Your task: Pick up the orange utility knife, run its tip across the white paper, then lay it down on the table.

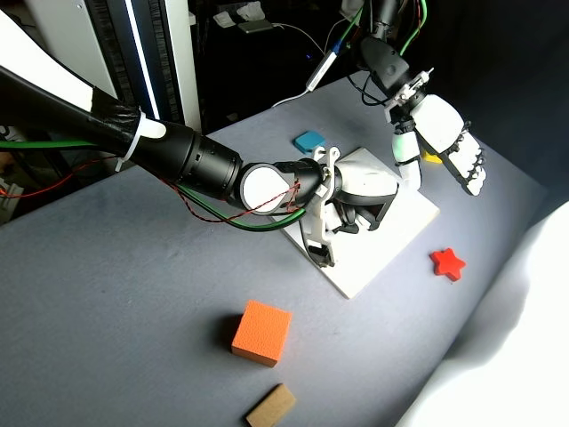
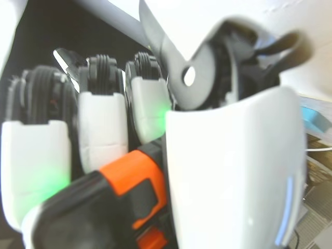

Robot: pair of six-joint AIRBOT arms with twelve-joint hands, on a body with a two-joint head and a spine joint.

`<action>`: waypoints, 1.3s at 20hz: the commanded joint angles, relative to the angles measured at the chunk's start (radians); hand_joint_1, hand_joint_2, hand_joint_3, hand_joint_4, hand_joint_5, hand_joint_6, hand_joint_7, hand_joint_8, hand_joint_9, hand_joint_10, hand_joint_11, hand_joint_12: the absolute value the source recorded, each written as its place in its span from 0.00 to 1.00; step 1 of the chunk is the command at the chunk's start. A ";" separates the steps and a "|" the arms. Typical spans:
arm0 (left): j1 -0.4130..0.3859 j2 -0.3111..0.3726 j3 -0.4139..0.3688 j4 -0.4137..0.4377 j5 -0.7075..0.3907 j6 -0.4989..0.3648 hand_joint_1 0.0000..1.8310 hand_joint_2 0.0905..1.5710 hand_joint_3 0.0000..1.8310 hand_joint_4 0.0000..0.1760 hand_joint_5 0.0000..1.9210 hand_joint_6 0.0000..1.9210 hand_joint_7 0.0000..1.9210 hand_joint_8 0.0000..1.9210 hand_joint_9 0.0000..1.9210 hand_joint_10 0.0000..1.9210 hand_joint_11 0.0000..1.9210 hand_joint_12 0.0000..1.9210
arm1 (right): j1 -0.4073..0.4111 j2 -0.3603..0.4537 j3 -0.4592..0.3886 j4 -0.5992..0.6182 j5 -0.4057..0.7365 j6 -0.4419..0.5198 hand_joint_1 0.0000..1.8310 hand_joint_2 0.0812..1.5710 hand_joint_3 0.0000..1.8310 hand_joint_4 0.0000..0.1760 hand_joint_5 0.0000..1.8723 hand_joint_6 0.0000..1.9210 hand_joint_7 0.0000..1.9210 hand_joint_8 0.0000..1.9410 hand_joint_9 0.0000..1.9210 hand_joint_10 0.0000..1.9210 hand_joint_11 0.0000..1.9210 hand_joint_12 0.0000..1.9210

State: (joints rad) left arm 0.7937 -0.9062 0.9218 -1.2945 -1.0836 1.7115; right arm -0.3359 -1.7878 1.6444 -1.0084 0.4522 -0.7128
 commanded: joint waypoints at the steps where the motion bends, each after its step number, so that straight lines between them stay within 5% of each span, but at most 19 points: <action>1: 0.003 0.015 0.009 0.053 -0.096 -0.001 0.00 0.82 0.00 0.04 0.01 0.00 0.04 0.00 0.03 0.00 0.00 0.31 | 0.005 -0.002 0.001 0.017 0.087 -0.009 0.78 0.61 0.39 1.00 0.82 1.00 0.90 1.00 0.95 1.00 0.99 1.00; 16: -0.002 0.014 0.001 0.042 -0.085 -0.002 0.00 0.82 0.00 0.08 0.01 0.00 0.04 0.00 0.03 0.00 0.00 0.36 | 0.003 0.001 0.071 -0.077 0.117 -0.050 0.80 0.59 0.38 1.00 0.81 1.00 0.90 1.00 0.95 1.00 0.98 1.00; 26: -0.006 0.014 -0.005 0.042 -0.085 -0.001 0.00 0.82 0.00 0.09 0.01 0.00 0.03 0.00 0.03 0.00 0.00 0.28 | -0.007 0.042 0.110 -0.077 0.131 -0.053 0.79 0.60 0.39 1.00 0.83 1.00 0.91 1.00 0.97 1.00 0.99 1.00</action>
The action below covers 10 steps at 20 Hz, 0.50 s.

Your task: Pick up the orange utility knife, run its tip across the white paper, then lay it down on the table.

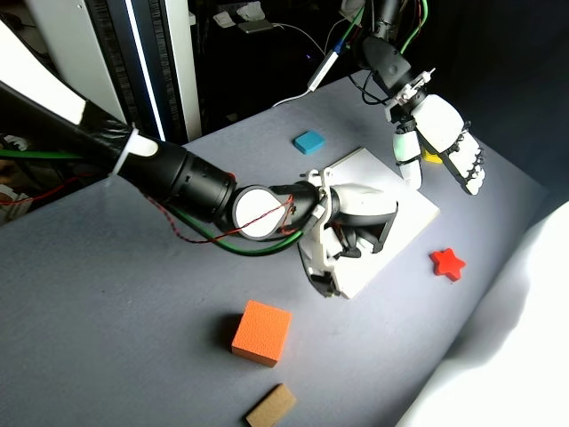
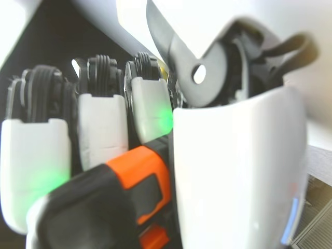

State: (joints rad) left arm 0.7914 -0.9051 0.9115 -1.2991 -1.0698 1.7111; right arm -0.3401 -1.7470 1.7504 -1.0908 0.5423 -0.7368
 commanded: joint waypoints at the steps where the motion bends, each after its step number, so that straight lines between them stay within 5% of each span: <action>1: -0.004 0.013 0.006 0.047 -0.099 -0.001 0.00 0.82 0.00 0.09 0.01 0.01 0.04 0.00 0.03 0.00 0.00 0.30 | -0.005 0.008 0.004 0.005 0.044 -0.029 0.79 0.60 0.39 1.00 0.83 1.00 0.91 1.00 0.97 1.00 0.99 1.00; 7: -0.003 0.013 0.006 0.047 -0.099 0.000 0.00 0.82 0.00 0.08 0.01 0.00 0.05 0.00 0.03 0.00 0.00 0.31 | 0.004 0.042 -0.012 0.055 0.069 -0.037 0.79 0.60 0.39 1.00 0.83 1.00 0.90 1.00 0.96 1.00 0.99 1.00; 10: -0.003 0.013 0.006 0.047 -0.099 0.000 0.00 0.82 0.00 0.06 0.01 0.00 0.04 0.00 0.03 0.00 0.00 0.30 | 0.024 0.096 -0.129 0.191 0.011 -0.043 0.79 0.61 0.39 1.00 0.84 1.00 0.91 1.00 0.96 1.00 0.99 1.00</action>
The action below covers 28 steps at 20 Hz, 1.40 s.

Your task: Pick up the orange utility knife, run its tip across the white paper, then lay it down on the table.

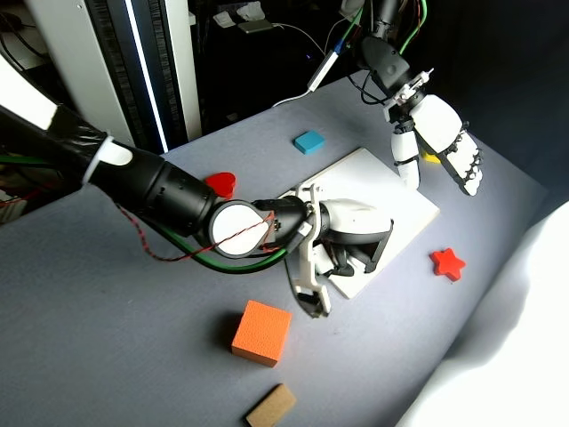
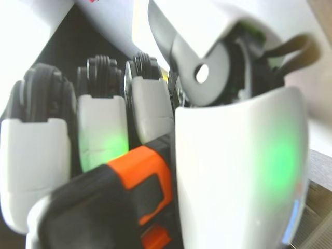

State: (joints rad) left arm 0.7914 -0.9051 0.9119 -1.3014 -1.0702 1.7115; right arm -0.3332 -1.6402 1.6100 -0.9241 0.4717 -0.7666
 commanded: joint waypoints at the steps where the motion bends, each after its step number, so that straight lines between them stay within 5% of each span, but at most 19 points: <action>1: -0.003 0.013 0.006 0.049 -0.099 0.001 0.00 0.82 0.00 0.07 0.01 0.00 0.05 0.00 0.03 0.00 0.00 0.30 | 0.023 0.008 -0.021 0.057 0.070 -0.013 0.78 0.60 0.39 1.00 0.82 1.00 0.90 1.00 0.96 1.00 0.99 1.00; 6: -0.007 0.013 -0.009 0.069 -0.089 0.006 0.00 0.82 0.00 0.09 0.01 0.00 0.03 0.00 0.03 0.00 0.00 0.34 | 0.045 0.118 -0.177 0.203 -0.050 0.006 0.79 0.60 0.41 1.00 0.82 1.00 0.90 1.00 0.96 1.00 0.99 1.00; 10: -0.024 0.012 -0.069 0.125 -0.003 0.013 0.00 0.82 0.00 0.10 0.01 0.00 0.04 0.00 0.04 0.00 0.00 0.33 | 0.053 0.272 -0.371 0.369 -0.255 0.039 0.79 0.60 0.39 1.00 0.81 1.00 0.90 1.00 0.96 1.00 0.99 1.00; 16: -0.054 -0.001 -0.176 0.152 0.001 0.038 0.01 0.82 0.00 0.08 0.01 0.00 0.05 0.00 0.04 0.00 0.00 0.32 | 0.053 0.410 -0.508 0.493 -0.448 0.046 0.79 0.61 0.39 1.00 0.80 1.00 0.90 1.00 0.96 1.00 0.98 1.00; 28: -0.089 -0.042 -0.201 0.188 -0.029 0.055 0.00 0.82 0.00 0.09 0.00 0.00 0.04 0.00 0.03 0.00 0.00 0.30 | -0.023 0.437 -0.535 0.529 -0.355 0.021 0.80 0.60 0.39 1.00 0.81 1.00 0.89 1.00 0.95 1.00 0.98 1.00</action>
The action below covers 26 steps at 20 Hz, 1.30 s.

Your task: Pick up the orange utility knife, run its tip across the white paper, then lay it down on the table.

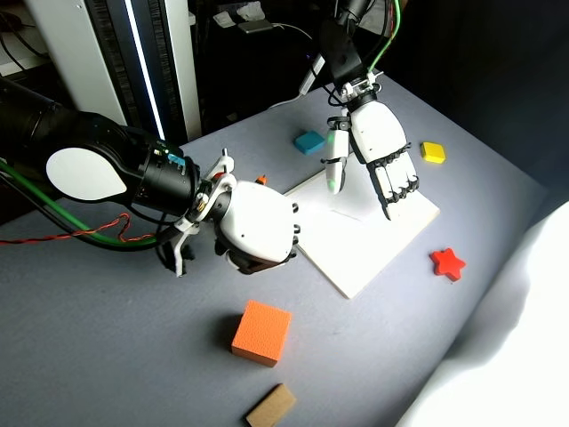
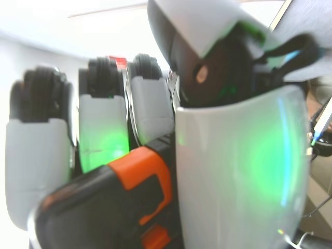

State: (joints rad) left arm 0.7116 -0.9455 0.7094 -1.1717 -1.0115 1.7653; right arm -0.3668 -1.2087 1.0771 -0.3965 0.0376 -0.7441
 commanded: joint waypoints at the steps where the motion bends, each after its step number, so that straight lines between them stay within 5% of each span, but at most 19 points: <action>1: -0.007 -0.002 0.001 0.058 -0.095 0.001 0.00 0.82 0.00 0.08 0.01 0.00 0.04 0.00 0.03 0.00 0.00 0.32 | 0.004 0.007 -0.001 0.002 0.081 -0.010 0.82 0.57 0.43 1.00 0.79 1.00 0.87 1.00 0.94 1.00 0.97 1.00; 5: 0.007 -0.002 0.002 0.058 -0.108 -0.008 0.00 0.82 0.00 0.07 0.01 0.00 0.04 0.00 0.03 0.00 0.00 0.33 | -0.027 0.011 0.002 0.002 0.111 -0.044 0.80 0.54 0.47 1.00 0.66 1.00 0.74 1.00 0.83 1.00 0.85 1.00; 6: 0.011 -0.002 0.003 0.058 -0.113 -0.011 0.00 0.82 0.00 0.08 0.01 0.00 0.04 0.00 0.03 0.00 0.00 0.33 | -0.031 0.013 0.002 0.002 0.118 -0.045 0.60 0.51 0.59 0.00 0.44 1.00 0.66 1.00 0.75 1.00 0.75 1.00; 7: 0.013 -0.001 0.003 0.058 -0.115 -0.012 0.00 0.82 0.00 0.09 0.01 0.00 0.04 0.00 0.03 0.00 0.00 0.32 | -0.035 0.015 0.002 0.002 0.123 -0.046 0.64 0.43 0.68 0.00 0.42 0.92 0.52 1.00 0.66 1.00 0.66 1.00; 9: 0.014 -0.001 0.006 0.058 -0.119 -0.012 0.00 0.82 0.00 0.07 0.02 0.00 0.04 0.00 0.03 0.00 0.00 0.32 | -0.042 0.022 0.002 0.002 0.127 -0.053 0.62 0.65 0.36 0.00 0.31 0.83 0.36 0.99 0.39 1.00 0.38 1.00; 10: 0.014 -0.001 0.008 0.058 -0.119 -0.012 0.00 0.82 0.00 0.07 0.02 0.00 0.04 0.00 0.03 0.00 0.00 0.32 | -0.043 0.025 0.002 0.002 0.129 -0.053 0.62 0.65 0.36 0.00 0.31 0.83 0.36 0.99 0.39 1.00 0.38 1.00; 11: 0.013 -0.001 0.008 0.058 -0.119 -0.012 0.00 0.82 0.00 0.07 0.01 0.00 0.04 0.00 0.03 0.00 0.00 0.34 | -0.046 0.033 0.000 0.002 0.137 -0.053 0.56 0.85 0.05 0.04 0.28 0.86 0.28 0.91 0.17 0.95 0.17 1.00; 13: 0.013 -0.001 0.007 0.058 -0.119 -0.012 0.00 0.82 0.00 0.07 0.02 0.00 0.05 0.00 0.03 0.00 0.00 0.34 | -0.045 0.046 -0.009 0.002 0.137 -0.054 0.49 0.78 0.00 0.00 0.10 0.56 0.14 0.56 0.09 0.75 0.01 0.96; 15: 0.013 -0.001 0.004 0.058 -0.119 -0.012 0.00 0.82 0.00 0.09 0.02 0.00 0.04 0.00 0.03 0.00 0.00 0.33 | -0.042 0.066 -0.027 0.002 0.139 -0.054 0.44 0.75 0.00 0.00 0.05 0.30 0.16 0.24 0.08 0.49 0.00 0.76; 18: 0.014 -0.001 0.004 0.058 -0.119 -0.012 0.00 0.82 0.00 0.11 0.01 0.00 0.04 0.00 0.03 0.00 0.00 0.33 | -0.043 0.097 -0.056 0.002 0.138 -0.054 0.41 0.70 0.00 0.00 0.05 0.11 0.15 0.02 0.09 0.20 0.00 0.47; 20: 0.014 -0.001 0.005 0.058 -0.119 -0.013 0.00 0.82 0.00 0.11 0.02 0.00 0.04 0.00 0.03 0.00 0.00 0.33 | -0.046 0.116 -0.075 0.002 0.138 -0.054 0.38 0.69 0.00 0.00 0.05 0.05 0.13 0.00 0.08 0.11 0.00 0.33; 26: 0.016 0.000 0.004 0.058 -0.119 -0.017 0.00 0.82 0.00 0.08 0.03 0.00 0.05 0.00 0.04 0.00 0.00 0.33 | -0.043 0.177 -0.140 0.002 0.148 -0.054 0.29 0.69 0.00 0.00 0.01 0.00 0.07 0.00 0.04 0.05 0.00 0.16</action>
State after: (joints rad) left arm 0.7284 -0.9455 0.7120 -1.1736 -1.0447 1.7527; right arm -0.4210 -1.0336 0.9367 -0.3969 0.0849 -0.7975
